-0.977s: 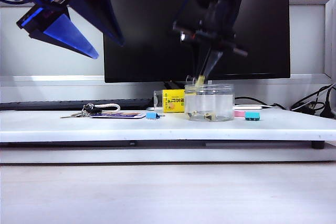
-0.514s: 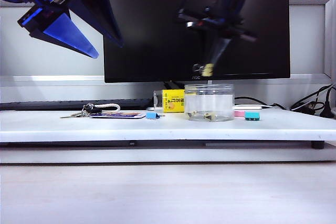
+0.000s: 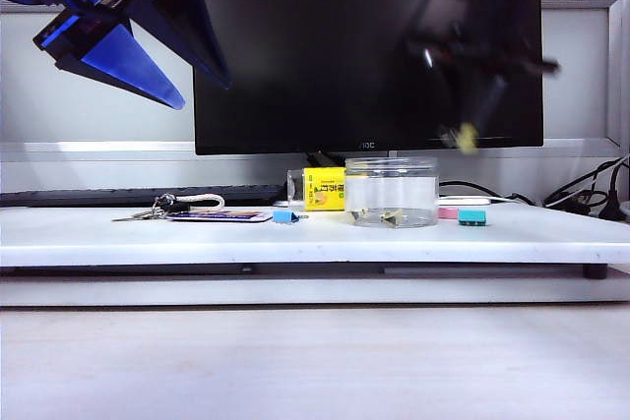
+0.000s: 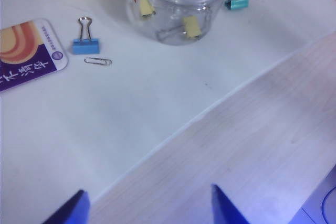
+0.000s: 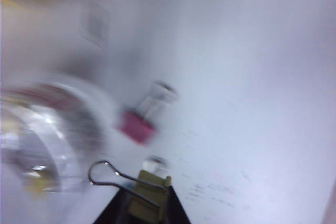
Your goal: Take the clips out of the round transparent plastic box and place them on the table.
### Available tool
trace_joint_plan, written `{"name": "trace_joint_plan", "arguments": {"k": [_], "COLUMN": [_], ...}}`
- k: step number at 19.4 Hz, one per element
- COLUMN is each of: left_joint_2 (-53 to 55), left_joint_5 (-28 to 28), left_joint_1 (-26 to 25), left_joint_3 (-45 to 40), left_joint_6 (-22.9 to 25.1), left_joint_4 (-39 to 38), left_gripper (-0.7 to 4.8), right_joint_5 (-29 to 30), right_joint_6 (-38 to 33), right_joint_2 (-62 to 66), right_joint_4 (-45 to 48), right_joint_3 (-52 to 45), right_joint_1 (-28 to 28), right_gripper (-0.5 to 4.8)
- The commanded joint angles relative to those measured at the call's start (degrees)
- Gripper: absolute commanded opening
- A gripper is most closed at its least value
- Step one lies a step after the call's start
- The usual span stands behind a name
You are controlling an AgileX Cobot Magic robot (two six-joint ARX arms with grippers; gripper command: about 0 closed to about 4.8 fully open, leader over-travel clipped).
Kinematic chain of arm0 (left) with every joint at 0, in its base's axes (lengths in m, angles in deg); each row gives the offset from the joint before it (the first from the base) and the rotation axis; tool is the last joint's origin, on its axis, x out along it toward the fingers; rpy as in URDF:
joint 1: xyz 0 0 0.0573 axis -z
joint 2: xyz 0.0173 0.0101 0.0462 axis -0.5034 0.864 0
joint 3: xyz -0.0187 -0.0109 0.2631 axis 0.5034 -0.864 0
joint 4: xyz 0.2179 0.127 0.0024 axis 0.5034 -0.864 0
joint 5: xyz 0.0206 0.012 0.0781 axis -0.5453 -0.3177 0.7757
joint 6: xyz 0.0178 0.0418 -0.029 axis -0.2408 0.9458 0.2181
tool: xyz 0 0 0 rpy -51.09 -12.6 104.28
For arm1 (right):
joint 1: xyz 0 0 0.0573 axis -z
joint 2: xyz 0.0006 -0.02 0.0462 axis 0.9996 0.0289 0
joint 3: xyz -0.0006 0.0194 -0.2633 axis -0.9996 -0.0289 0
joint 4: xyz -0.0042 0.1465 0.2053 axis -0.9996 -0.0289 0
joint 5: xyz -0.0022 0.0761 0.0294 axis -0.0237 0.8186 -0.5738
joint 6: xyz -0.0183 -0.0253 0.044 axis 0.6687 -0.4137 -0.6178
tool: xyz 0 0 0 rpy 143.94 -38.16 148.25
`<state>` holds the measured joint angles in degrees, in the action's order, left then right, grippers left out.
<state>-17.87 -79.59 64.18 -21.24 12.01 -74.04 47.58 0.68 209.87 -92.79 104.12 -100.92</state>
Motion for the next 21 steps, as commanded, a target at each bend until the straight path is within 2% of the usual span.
{"name": "trace_joint_plan", "arguments": {"k": [1,4,10,11,13,21], "left_joint_2": [-0.09,-0.09,-0.09,-0.09,-0.09,-0.09], "left_joint_5": [0.15,0.15,0.15,0.15,0.15,0.15], "left_joint_1": [0.02,0.02,0.02,0.02,0.02,0.02], "left_joint_3": [0.33,0.33,0.33,0.33,0.33,0.33], "left_joint_6": [0.26,0.24,0.24,0.24,0.22,0.24], "left_joint_4": [1.25,1.09,0.74,0.74,0.76,0.79], "left_gripper": [3.1,3.1,3.1,3.1,3.1,3.1], "right_joint_5": [-0.24,-0.37,-3.04,-3.04,-3.04,-2.99], "right_joint_6": [0.22,0.42,0.9,1.03,1.05,1.03], "right_joint_2": [-0.31,0.04,0.98,0.96,0.96,0.83], "right_joint_4": [2.29,5.66,6.25,6.21,5.92,4.59], "right_joint_3": [-4.63,-8.17,-8.7,-8.7,-8.7,-8.22], "right_joint_1": [0.31,0.28,0.33,0.35,0.37,0.37], "right_gripper": [0.81,0.81,0.86,0.95,1.75,1.81]}}
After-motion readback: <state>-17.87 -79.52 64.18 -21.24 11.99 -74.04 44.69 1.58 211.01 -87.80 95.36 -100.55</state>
